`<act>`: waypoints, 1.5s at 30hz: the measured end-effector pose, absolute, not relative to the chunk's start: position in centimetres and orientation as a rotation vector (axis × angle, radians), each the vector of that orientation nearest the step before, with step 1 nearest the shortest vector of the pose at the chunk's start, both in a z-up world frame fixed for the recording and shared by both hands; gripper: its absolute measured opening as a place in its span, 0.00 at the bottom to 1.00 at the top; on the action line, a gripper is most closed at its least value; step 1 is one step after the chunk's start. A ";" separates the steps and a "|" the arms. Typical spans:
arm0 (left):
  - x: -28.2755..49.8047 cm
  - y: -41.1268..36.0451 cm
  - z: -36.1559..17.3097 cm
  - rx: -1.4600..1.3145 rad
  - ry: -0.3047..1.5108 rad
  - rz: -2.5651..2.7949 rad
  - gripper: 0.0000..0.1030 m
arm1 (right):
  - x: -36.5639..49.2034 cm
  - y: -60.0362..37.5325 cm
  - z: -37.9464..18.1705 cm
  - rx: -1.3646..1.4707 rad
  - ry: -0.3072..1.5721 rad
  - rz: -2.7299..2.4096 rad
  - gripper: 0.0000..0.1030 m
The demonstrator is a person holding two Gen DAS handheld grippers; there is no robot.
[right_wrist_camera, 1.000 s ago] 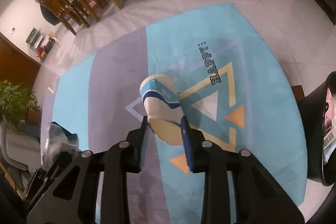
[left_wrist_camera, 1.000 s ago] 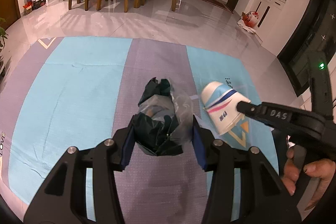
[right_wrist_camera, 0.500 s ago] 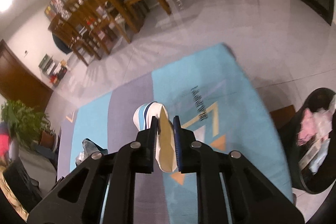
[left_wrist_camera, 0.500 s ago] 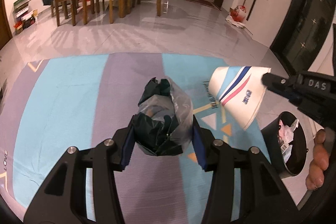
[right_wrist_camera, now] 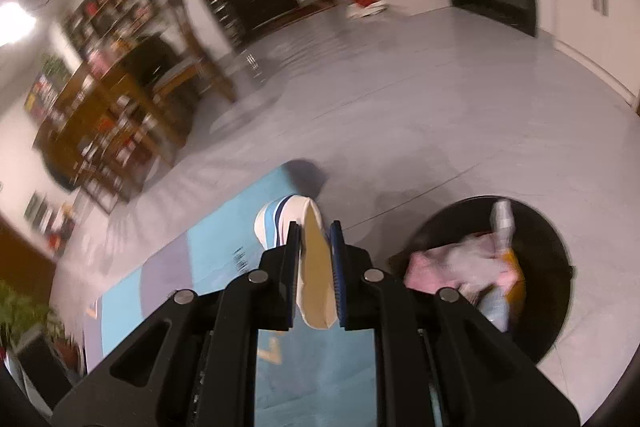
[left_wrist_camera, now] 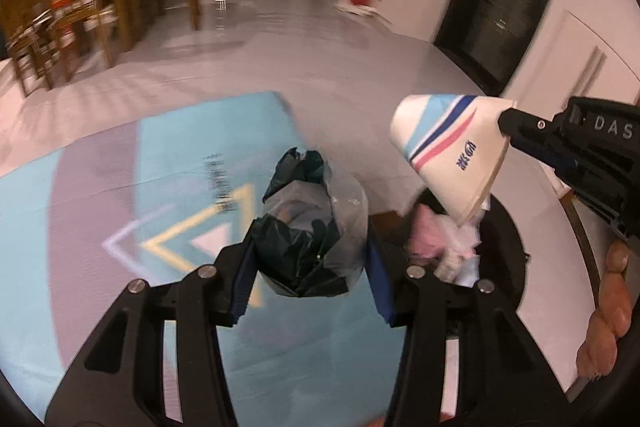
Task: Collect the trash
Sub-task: 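Carry the green bag and paper cup over the black bin, then open both tools to drop the green bag and cup into the bin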
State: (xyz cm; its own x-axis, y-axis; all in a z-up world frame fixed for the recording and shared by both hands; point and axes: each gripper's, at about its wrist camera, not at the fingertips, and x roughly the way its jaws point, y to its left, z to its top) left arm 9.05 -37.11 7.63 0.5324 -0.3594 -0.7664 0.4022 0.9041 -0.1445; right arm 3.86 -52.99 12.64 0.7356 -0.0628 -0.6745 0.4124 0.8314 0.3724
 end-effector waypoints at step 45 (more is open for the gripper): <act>11.9 -55.8 -4.7 0.231 1.339 -0.770 0.49 | 2.5 -65.7 0.2 0.717 1.023 -0.673 0.10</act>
State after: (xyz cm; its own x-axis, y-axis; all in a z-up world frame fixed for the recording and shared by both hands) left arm 11.89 -55.84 -4.66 0.0310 -0.3676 -0.9295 0.6187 0.7374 -0.2710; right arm 2.48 -65.68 0.15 0.3676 -0.1599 -0.9161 0.7782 0.5923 0.2089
